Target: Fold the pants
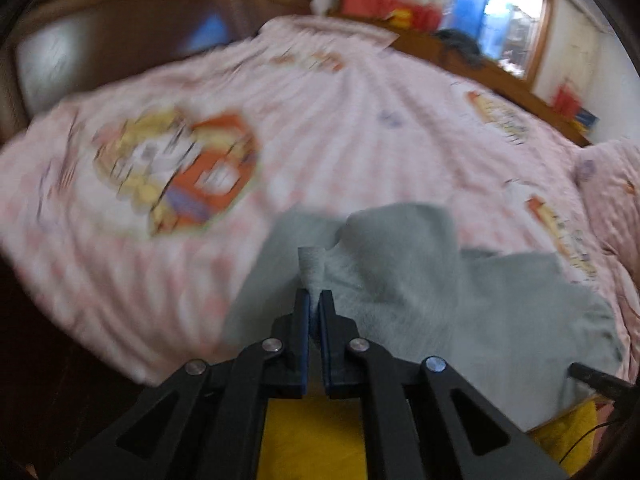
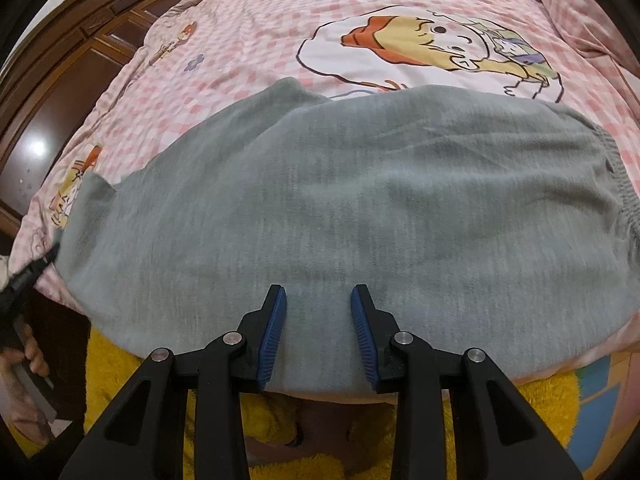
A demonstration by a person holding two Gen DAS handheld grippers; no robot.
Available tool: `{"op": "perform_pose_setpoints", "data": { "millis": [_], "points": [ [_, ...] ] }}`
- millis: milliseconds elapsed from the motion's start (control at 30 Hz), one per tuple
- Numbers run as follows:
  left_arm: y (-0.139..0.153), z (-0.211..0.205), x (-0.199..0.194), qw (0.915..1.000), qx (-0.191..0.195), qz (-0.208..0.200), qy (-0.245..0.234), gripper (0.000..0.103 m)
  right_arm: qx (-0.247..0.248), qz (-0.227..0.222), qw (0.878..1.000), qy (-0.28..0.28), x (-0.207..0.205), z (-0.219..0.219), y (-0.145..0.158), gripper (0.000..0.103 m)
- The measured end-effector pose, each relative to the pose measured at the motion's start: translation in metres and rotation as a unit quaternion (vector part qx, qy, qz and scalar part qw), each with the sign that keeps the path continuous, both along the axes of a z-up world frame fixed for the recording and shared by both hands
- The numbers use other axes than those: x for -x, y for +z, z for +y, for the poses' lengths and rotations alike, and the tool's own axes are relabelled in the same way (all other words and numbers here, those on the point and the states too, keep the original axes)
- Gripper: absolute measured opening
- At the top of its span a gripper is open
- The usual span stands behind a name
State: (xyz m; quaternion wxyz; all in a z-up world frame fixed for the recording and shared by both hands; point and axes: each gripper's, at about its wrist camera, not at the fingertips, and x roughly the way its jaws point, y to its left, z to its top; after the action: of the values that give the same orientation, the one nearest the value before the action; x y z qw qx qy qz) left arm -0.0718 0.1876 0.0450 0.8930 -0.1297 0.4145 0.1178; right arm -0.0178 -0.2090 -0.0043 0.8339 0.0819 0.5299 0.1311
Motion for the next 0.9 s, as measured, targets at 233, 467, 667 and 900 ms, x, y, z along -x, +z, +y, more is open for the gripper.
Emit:
{"op": "perform_pose_setpoints", "data": {
  "millis": [233,467,667,900],
  "points": [
    [-0.027,0.014,0.016,0.9989,0.011,0.045,0.003,0.009,0.021,0.000,1.000,0.011,-0.004,0.009,0.002,0.035],
    [0.008,0.025,0.011,1.0000,0.003,-0.001,-0.002,0.024,0.003,-0.011,1.000,0.028,-0.016,0.014,0.016,0.035],
    [0.018,0.028,-0.021,0.9980,0.050,-0.018,-0.035,0.041,-0.008,-0.041,0.999,0.034,-0.043,0.019,0.034,0.035],
    [-0.002,0.016,-0.051,0.9969,0.065,0.008,-0.045,0.041,-0.034,-0.043,0.998,0.035,-0.101,0.015,0.036,0.043]
  ]
}}
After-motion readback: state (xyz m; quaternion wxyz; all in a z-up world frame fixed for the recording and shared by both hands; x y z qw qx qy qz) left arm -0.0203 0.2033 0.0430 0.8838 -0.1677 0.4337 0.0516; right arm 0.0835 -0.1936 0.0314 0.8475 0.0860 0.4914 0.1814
